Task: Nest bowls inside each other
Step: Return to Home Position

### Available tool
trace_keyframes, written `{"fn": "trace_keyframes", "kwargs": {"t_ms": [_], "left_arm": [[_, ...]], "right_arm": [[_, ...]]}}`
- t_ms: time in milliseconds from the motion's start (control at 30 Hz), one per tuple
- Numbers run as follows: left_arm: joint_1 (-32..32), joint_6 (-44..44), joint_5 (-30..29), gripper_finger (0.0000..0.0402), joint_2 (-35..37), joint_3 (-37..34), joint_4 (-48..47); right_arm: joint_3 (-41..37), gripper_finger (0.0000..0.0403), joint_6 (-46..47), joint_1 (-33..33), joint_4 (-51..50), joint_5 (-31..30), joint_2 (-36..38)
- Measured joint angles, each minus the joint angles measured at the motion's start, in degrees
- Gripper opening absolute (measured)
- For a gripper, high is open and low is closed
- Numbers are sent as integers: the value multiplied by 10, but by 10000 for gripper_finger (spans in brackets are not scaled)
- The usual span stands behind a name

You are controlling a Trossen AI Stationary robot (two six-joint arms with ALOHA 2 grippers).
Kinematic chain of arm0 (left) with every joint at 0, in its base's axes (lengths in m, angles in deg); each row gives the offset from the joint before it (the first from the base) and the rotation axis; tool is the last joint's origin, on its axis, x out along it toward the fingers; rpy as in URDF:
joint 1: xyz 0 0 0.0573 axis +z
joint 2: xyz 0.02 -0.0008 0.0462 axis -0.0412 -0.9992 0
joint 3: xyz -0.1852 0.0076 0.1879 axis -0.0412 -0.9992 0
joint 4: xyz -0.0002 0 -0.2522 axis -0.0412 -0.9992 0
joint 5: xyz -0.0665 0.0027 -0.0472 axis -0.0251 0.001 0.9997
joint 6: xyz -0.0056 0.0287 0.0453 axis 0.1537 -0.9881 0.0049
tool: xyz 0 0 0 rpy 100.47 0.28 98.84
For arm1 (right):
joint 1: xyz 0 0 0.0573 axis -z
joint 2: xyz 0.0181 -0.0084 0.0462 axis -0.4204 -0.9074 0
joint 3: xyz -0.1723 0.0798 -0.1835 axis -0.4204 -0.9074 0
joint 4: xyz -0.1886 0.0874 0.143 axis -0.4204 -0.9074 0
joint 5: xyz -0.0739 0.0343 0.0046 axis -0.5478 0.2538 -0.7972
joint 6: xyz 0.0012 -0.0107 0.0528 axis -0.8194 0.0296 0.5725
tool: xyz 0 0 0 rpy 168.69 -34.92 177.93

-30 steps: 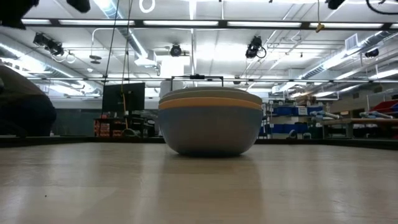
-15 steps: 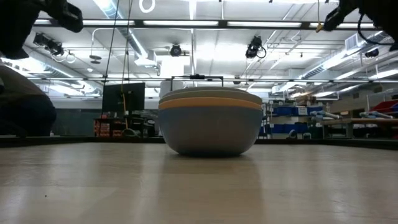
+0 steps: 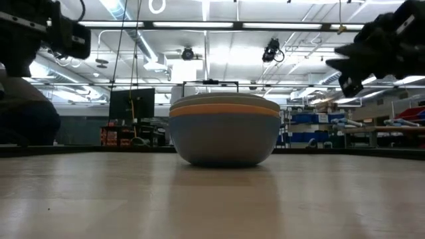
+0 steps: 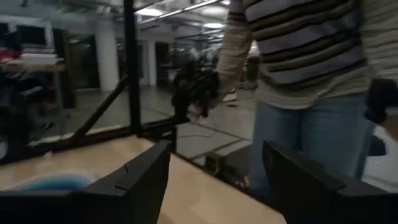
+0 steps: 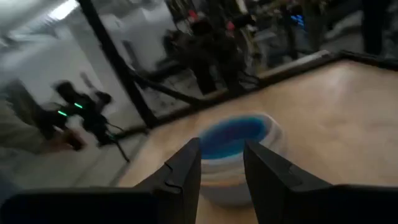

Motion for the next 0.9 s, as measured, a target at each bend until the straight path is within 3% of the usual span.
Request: {"fn": "trace_keyframes", "kwargs": {"t_ms": [200,900], "left_arm": [[0,-25,-38,264,0,0,-38],[0,-25,-38,264,0,0,-31]], "right_arm": [[0,112,-57,0,-2,-9,1],[0,112,-38,0,-24,6,0]]}}
